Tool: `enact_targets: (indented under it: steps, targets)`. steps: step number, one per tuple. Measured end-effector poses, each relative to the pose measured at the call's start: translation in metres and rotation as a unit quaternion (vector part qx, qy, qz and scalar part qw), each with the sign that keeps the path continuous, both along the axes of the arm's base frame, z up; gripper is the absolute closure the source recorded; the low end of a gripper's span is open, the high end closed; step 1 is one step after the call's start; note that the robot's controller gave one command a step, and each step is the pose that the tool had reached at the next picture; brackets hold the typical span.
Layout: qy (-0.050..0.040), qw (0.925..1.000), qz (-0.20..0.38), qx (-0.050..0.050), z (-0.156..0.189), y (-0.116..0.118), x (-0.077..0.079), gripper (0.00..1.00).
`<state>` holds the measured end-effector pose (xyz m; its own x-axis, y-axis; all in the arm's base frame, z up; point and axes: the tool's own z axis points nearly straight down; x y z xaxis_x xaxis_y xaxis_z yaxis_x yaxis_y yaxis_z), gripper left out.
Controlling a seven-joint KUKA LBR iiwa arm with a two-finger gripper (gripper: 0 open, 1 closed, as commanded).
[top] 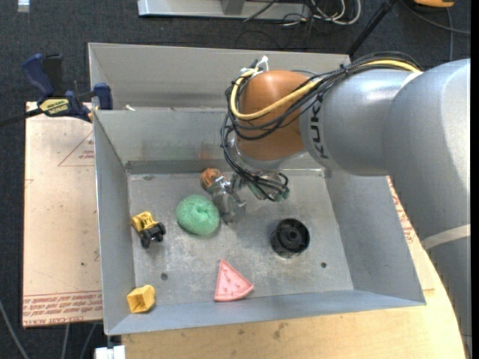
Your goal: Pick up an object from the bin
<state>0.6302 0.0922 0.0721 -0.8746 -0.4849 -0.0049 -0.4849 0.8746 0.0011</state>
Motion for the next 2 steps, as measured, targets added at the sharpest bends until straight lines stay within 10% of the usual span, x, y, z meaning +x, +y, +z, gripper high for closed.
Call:
enact_targets:
  steps: [1,2]
  targets:
    - [0.0065,1.0000,0.001,-0.001,-0.0016,0.0005,-0.0029,0.00]
    - [0.0068,1.0000,0.001,0.000,-0.0019,0.0008,-0.0031,0.00]
